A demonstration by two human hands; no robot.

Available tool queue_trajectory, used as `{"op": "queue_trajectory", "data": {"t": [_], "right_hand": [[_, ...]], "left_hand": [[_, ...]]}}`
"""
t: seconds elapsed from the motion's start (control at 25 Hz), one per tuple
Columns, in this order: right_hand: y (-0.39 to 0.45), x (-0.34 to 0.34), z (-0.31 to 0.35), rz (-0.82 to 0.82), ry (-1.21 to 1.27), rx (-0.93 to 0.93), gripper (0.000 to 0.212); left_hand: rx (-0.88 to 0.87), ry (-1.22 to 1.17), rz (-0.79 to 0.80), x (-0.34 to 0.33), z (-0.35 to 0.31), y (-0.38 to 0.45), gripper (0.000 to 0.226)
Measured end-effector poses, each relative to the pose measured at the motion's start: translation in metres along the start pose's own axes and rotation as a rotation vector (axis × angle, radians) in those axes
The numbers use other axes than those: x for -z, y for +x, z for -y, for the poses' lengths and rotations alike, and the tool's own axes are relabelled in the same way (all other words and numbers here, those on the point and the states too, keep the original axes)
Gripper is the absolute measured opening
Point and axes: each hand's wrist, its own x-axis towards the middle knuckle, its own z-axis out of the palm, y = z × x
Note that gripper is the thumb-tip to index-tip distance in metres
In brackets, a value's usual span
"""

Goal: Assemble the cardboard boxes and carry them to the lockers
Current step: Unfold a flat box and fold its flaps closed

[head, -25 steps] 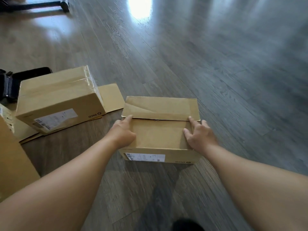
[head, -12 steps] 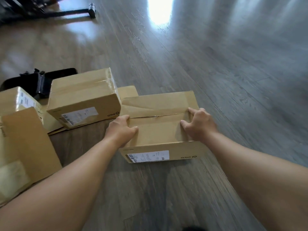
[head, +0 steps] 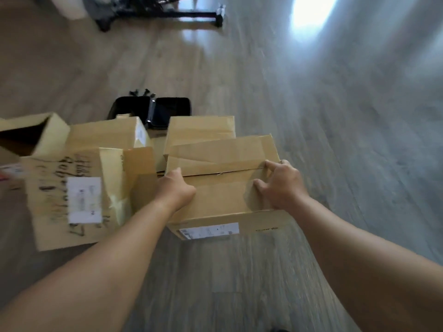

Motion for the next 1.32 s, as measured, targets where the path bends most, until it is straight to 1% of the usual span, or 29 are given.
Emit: {"op": "queue_trajectory", "data": {"t": [0.08,0.2,0.28,0.36,0.48,0.56,0.64,0.76,0.84,0.92,1.0,1.08,1.2,1.32], "right_hand": [[-0.012,0.03,0.06,0.072,-0.042,0.07,0.059],[-0.037,0.068,0.148,0.18,-0.016,0.164,0.057],[-0.062,0.098,0.219,0.251,-0.022,0.269,0.056],[-0.091,0.127,0.289,0.311,-0.052,0.38,0.053],[-0.135,0.159,0.384,0.391,-0.115,0.565,0.049],[-0.175,0.173,0.452,0.44,-0.173,0.684,0.049],[-0.222,0.18,0.514,0.472,-0.211,0.79,0.057],[-0.301,0.175,0.599,0.52,-0.229,0.931,0.066],[-0.347,0.168,0.645,0.541,-0.253,0.983,0.068],[-0.405,0.161,0.691,0.551,-0.272,1.043,0.07],[-0.458,0.152,0.733,0.59,-0.271,1.103,0.069],[-0.502,0.138,0.771,0.608,-0.271,1.179,0.067],[-0.553,0.113,0.82,0.598,-0.233,1.261,0.066],[-0.598,0.072,0.881,0.646,-0.2,1.32,0.067]], "left_hand": [[0.046,-0.019,-0.038,0.07,0.011,-0.03,0.075],[0.126,-0.007,-0.131,0.172,0.029,-0.082,0.07],[0.223,-0.033,-0.193,0.244,0.045,-0.127,0.069],[0.327,-0.114,-0.229,0.308,0.068,-0.175,0.076],[0.45,-0.233,-0.299,0.381,0.103,-0.248,0.08],[0.535,-0.316,-0.379,0.431,0.132,-0.306,0.08],[0.603,-0.386,-0.449,0.473,0.164,-0.36,0.079],[0.669,-0.442,-0.53,0.527,0.224,-0.438,0.077],[0.695,-0.461,-0.572,0.554,0.257,-0.483,0.074],[0.737,-0.444,-0.626,0.581,0.294,-0.535,0.063],[0.802,-0.385,-0.651,0.607,0.328,-0.582,0.047],[0.875,-0.33,-0.661,0.628,0.363,-0.622,0.039],[0.958,-0.304,-0.685,0.652,0.414,-0.661,0.04],[1.015,-0.309,-0.724,0.678,0.48,-0.685,0.035]]}}
